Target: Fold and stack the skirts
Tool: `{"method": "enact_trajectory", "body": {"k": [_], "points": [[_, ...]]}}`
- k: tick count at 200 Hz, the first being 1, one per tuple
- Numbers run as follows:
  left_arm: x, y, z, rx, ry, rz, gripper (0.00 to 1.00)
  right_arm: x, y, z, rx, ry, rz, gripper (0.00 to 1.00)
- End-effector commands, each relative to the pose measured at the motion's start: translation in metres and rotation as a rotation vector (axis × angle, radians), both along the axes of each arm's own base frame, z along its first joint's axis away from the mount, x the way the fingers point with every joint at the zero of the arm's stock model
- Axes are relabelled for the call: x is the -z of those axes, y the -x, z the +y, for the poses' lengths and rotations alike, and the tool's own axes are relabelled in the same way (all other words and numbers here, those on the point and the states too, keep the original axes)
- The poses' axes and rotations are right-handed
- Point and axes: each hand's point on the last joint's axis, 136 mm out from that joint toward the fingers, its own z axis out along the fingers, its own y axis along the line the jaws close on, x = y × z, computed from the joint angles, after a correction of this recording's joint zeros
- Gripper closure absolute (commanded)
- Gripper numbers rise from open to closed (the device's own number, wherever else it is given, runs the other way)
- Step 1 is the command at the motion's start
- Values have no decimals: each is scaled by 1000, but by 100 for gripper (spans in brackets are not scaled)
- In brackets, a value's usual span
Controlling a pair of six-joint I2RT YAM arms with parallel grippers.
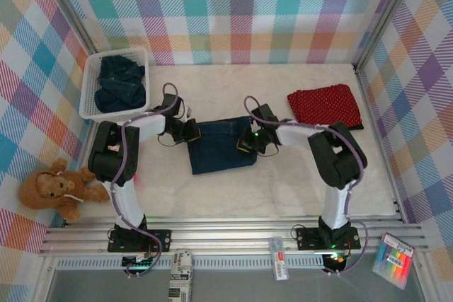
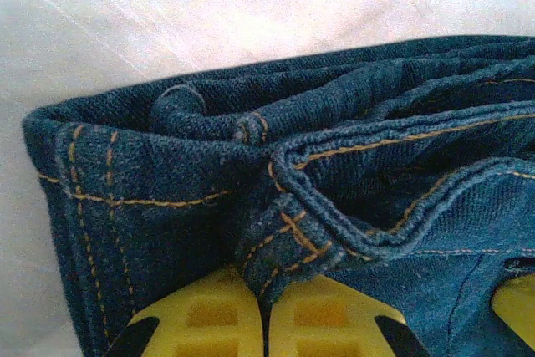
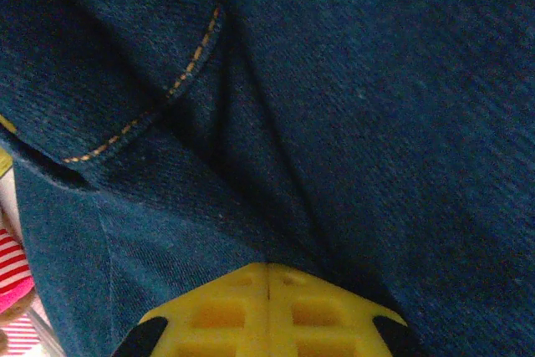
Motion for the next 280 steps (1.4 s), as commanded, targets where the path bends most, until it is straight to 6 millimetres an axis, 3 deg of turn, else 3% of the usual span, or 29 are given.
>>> {"method": "enact_trajectory", "body": {"k": [1,12,40,71,92,112,134,154,177,195,219,232,238,243,245,280], "points": [[25,32,21,10,-115,161,90,7,6,-14,148,-3,36,95],[9,25,20,0,-112,141,80,-7,-1,-9,112,-13,-13,89],[-39,14,32,-93,-144,58,69,-38,-18,-11,57,59,-112,79],[-80,17,46,-262,-147,-12,52,-62,-29,-8,39,41,-210,64],[-101,22,34,-334,-44,-50,39,-75,-31,7,5,-36,-239,59],[-112,26,5,-337,117,-50,24,-84,-36,21,-25,-108,-278,57],[-110,26,-26,-318,225,-22,16,-75,-51,28,-29,-95,-264,56],[-102,24,-45,-275,237,10,12,-49,-72,24,7,-19,-238,55],[-113,16,-72,-216,332,15,10,-51,-83,14,12,-10,-220,52],[-115,11,-81,-206,347,7,6,-62,-73,-7,-28,58,-246,41],[-100,0,-91,-191,344,41,6,-58,-49,-46,-39,167,-217,23],[-89,-6,-98,-177,349,71,6,-51,-35,-57,-50,154,-191,21],[-84,-9,-99,-174,341,76,6,-50,-29,-54,-73,109,-177,19],[-79,-11,-98,-178,323,82,6,-49,-24,-50,-96,68,-164,3],[-76,-12,-97,-182,312,84,6,-49,-22,-49,-104,55,-156,0],[-14,-3,-56,-330,81,215,5,-28,-3,-31,-144,-60,-24,1]]}}
